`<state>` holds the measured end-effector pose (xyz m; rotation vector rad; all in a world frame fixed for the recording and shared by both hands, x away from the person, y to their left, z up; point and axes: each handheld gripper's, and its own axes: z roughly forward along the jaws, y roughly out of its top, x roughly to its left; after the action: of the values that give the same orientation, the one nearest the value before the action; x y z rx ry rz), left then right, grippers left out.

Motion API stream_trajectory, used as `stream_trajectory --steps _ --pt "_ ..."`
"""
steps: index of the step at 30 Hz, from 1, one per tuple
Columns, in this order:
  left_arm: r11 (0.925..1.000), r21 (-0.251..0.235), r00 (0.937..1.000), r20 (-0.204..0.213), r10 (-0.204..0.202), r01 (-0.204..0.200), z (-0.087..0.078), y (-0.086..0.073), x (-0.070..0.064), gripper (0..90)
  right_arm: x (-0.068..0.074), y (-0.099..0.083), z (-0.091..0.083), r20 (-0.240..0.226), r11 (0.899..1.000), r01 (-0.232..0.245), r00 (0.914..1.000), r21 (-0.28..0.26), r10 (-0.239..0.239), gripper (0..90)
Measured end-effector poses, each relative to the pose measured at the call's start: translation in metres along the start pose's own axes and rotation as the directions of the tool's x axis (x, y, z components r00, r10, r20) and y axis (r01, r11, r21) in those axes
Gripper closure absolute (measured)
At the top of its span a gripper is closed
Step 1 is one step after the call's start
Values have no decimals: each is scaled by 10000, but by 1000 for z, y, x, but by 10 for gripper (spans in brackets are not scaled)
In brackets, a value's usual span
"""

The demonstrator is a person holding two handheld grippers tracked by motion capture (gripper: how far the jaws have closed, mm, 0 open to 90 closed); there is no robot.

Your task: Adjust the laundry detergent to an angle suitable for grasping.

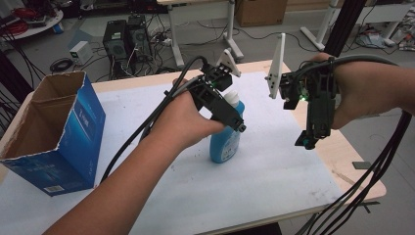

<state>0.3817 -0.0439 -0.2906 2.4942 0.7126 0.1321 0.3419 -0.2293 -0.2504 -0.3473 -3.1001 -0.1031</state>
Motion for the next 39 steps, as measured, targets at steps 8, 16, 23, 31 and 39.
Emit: stream_trajectory --steps 8,16,23,31,39 --pt "9997 -215 9998 -168 -130 127 13 3 -1 19 -2 -1 0 2 10000 3 10000 72 -3 13" --pt "9997 -140 9994 -283 -184 181 23 5 -2 42 -3 0 1 -27 10000 31 10000 -4 -31 13" --pt "9998 -38 9991 -375 -188 187 28 4 -2 94 -3 1 2 -28 10000 -13 10000 37 13 13" --pt "9999 -41 9994 -333 -102 101 34 3 0 133 -4 4 2 -37 10000 7 10000 41 -7 13" --pt "10000 -44 9995 -319 -63 62 37 4 -1 177 -6 3 1 -13 10000 40 10000 74 -40 13"
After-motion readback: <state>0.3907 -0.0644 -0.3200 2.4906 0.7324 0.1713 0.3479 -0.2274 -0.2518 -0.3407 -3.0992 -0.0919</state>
